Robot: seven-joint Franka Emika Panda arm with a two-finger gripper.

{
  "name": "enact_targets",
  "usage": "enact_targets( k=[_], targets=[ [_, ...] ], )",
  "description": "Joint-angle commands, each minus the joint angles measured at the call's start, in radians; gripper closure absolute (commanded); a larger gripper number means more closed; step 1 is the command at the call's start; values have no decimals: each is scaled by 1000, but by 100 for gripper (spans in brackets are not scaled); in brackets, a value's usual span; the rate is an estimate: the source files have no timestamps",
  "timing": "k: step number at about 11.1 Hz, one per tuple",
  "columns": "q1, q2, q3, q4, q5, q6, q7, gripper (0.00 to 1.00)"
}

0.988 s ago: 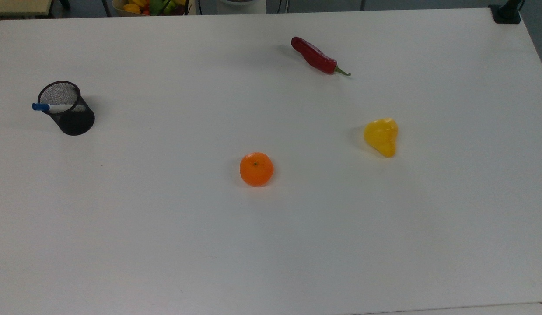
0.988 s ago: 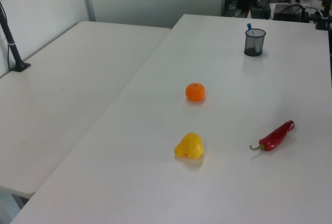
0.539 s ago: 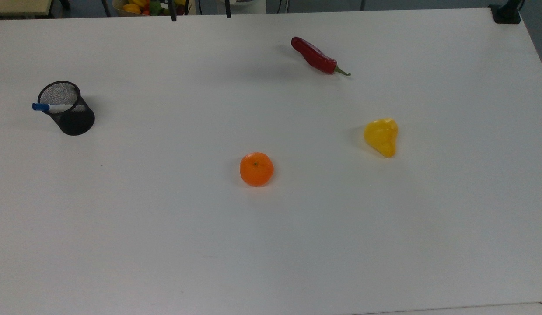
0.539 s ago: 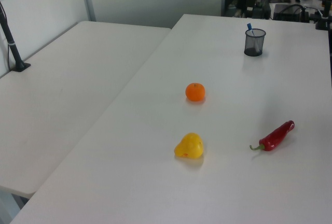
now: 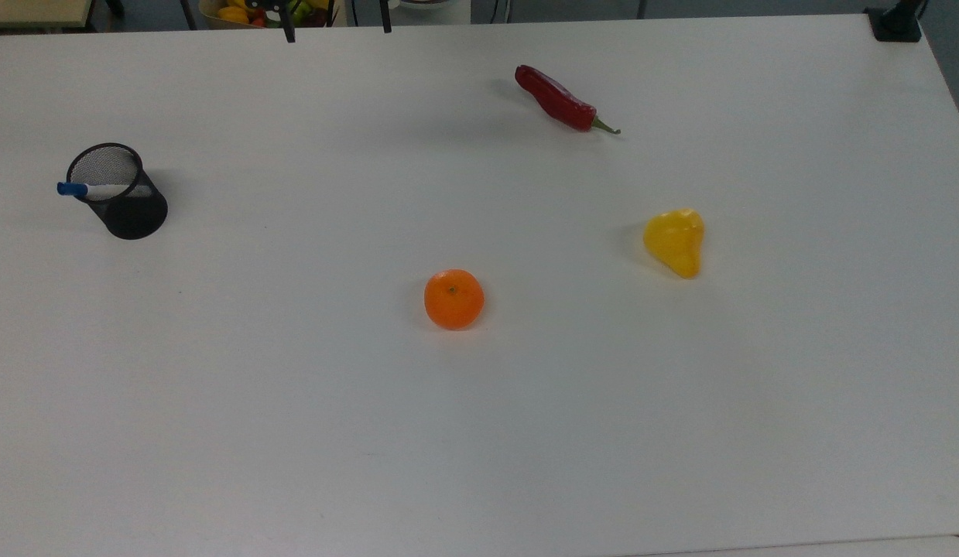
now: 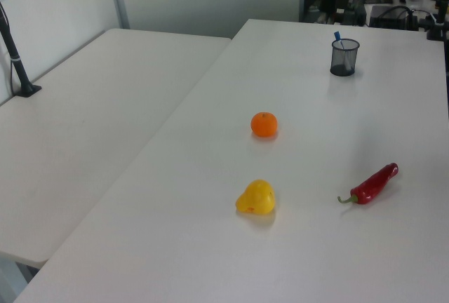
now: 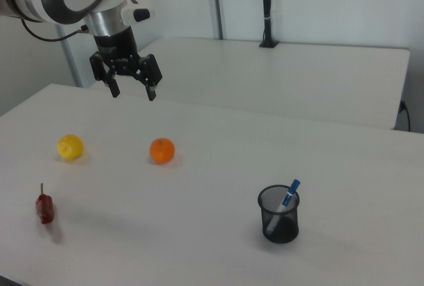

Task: Place marker

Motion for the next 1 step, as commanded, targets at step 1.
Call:
enact_targets(
  k=[1],
  targets=[
    [22, -13, -20, -21, 2, 28, -13, 0]
  ],
)
